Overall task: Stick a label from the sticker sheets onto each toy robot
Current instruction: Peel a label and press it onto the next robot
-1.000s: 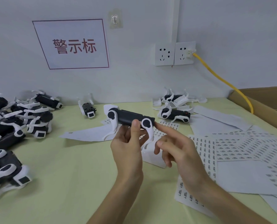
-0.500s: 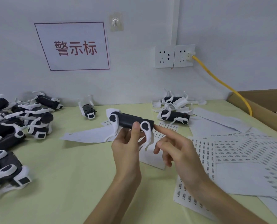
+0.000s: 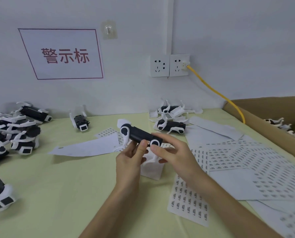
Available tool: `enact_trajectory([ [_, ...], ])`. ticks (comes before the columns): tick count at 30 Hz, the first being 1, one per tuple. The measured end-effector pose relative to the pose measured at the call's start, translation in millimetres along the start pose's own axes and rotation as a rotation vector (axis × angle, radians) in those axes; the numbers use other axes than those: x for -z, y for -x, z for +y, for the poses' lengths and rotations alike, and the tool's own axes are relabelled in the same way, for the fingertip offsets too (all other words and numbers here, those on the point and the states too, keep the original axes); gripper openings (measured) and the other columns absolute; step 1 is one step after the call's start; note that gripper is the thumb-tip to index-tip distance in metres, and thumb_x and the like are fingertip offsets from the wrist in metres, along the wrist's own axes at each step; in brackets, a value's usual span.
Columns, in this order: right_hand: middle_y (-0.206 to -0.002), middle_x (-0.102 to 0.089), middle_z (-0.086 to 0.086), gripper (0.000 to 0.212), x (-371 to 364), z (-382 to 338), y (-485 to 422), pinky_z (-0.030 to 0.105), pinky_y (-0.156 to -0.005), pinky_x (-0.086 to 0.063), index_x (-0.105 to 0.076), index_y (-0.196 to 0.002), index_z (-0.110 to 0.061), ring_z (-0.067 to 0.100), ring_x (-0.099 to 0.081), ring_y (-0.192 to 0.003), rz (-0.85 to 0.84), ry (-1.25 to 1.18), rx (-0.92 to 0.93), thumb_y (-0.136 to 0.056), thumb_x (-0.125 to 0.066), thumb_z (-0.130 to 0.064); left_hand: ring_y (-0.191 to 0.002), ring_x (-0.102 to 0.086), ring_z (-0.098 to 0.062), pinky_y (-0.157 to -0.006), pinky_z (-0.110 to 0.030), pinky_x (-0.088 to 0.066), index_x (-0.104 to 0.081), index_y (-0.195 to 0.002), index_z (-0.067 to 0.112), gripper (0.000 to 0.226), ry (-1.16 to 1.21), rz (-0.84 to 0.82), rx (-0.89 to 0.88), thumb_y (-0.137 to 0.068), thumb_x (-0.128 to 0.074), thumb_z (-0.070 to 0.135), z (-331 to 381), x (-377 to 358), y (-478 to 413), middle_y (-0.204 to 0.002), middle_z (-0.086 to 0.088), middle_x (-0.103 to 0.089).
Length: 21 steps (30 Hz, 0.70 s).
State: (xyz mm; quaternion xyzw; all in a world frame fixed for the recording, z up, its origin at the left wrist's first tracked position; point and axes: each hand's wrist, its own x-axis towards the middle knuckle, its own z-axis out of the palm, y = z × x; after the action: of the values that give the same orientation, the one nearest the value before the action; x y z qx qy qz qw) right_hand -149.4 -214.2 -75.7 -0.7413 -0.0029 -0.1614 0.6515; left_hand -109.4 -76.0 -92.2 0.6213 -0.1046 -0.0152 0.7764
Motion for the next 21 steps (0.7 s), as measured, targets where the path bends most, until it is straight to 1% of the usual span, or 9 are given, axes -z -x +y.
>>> enact_trajectory([
  [2,-0.093,-0.077,0.001,0.014,8,-2,-5,0.025,-0.062,-0.056,-0.078,-0.102,-0.028,0.016,-0.072,-0.074,0.072,-0.102,-0.106,-0.096,-0.068,-0.036,-0.091,-0.071,-0.004,-0.074,-0.015,-0.054,-0.079,-0.104,0.033,0.013,-0.06,0.008,-0.001,-0.097,-0.068,0.032,-2,4,-3,-0.1,0.016,-0.08],
  [3,-0.089,-0.077,0.007,0.021,16,-3,-8,0.028,-0.061,-0.056,-0.078,-0.098,-0.023,0.02,-0.071,-0.068,0.113,-0.164,-0.199,-0.097,-0.065,-0.039,-0.091,-0.071,-0.002,-0.075,-0.015,-0.054,-0.078,-0.103,0.033,0.016,-0.115,-0.002,-0.021,-0.1,-0.067,0.022,-3,5,-3,-0.099,0.02,-0.079],
  [5,-0.086,-0.076,0.011,0.033,38,-8,-15,0.032,-0.064,-0.056,-0.073,-0.107,-0.015,0.024,-0.067,-0.062,0.149,-0.278,-0.365,-0.097,-0.063,-0.045,-0.093,-0.071,0.002,-0.078,-0.012,-0.054,-0.078,-0.104,0.03,0.028,-0.203,-0.049,-0.05,-0.1,-0.064,0.006,-4,8,-4,-0.1,0.021,-0.079],
  [7,-0.091,-0.076,0.013,0.039,65,-11,-19,0.028,-0.06,-0.054,-0.068,-0.114,-0.011,0.025,-0.067,-0.066,0.205,-0.486,-0.395,-0.096,-0.063,-0.046,-0.091,-0.071,0.004,-0.075,-0.01,-0.051,-0.08,-0.099,0.026,0.033,-0.233,-0.089,-0.06,-0.098,-0.061,-0.001,-3,7,-3,-0.099,0.015,-0.08],
  [9,-0.109,-0.073,0.018,0.041,95,-14,-20,0.028,-0.063,-0.058,-0.066,-0.117,-0.009,0.029,-0.073,-0.079,0.354,-0.859,-0.304,-0.098,-0.061,-0.045,-0.087,-0.07,0.002,-0.074,-0.015,-0.049,-0.082,-0.093,0.024,0.035,-0.254,-0.106,-0.055,-0.097,-0.06,-0.002,-3,4,-1,-0.096,0.012,-0.08],
  [11,-0.133,-0.062,0.025,0.048,127,-16,-16,0.038,-0.081,-0.059,-0.057,-0.133,-0.006,0.039,-0.072,-0.103,0.443,-1.262,-0.071,-0.103,-0.053,-0.044,-0.085,-0.069,-0.003,-0.074,-0.02,-0.048,-0.082,-0.089,0.023,0.035,-0.264,-0.112,-0.033,-0.098,-0.058,-0.001,-5,4,-2,-0.094,0.01,-0.08],
  [13,-0.144,-0.051,0.03,0.06,154,-16,-9,0.049,-0.1,-0.052,-0.035,-0.152,-0.007,0.047,-0.066,-0.114,0.482,-1.432,0.096,-0.106,-0.043,-0.044,-0.084,-0.069,-0.006,-0.074,-0.02,-0.048,-0.081,-0.088,0.022,0.034,-0.267,-0.111,-0.012,-0.098,-0.057,-0.001,-5,4,-2,-0.093,0.008,-0.08],
  [15,-0.145,-0.051,0.027,0.057,162,-11,-7,0.047,-0.102,-0.051,-0.031,-0.154,-0.01,0.044,-0.068,-0.112,0.564,-1.31,0.042,-0.107,-0.04,-0.042,-0.085,-0.069,-0.01,-0.073,-0.02,-0.048,-0.08,-0.088,0.021,0.034,-0.279,-0.11,-0.009,-0.098,-0.057,-0.001,-4,3,-2,-0.092,0.007,-0.08],
  [21,-0.114,-0.073,0.011,0.031,119,0,-21,0.027,-0.071,-0.049,-0.065,-0.124,-0.009,0.021,-0.068,-0.084,0.608,-0.702,-0.321,-0.102,-0.047,-0.023,-0.083,-0.069,-0.006,-0.067,-0.015,-0.05,-0.08,-0.083,0.023,0.036,-0.384,-0.101,-0.049,-0.096,-0.057,-0.001,-4,5,-1,-0.09,0.011,-0.078],
])
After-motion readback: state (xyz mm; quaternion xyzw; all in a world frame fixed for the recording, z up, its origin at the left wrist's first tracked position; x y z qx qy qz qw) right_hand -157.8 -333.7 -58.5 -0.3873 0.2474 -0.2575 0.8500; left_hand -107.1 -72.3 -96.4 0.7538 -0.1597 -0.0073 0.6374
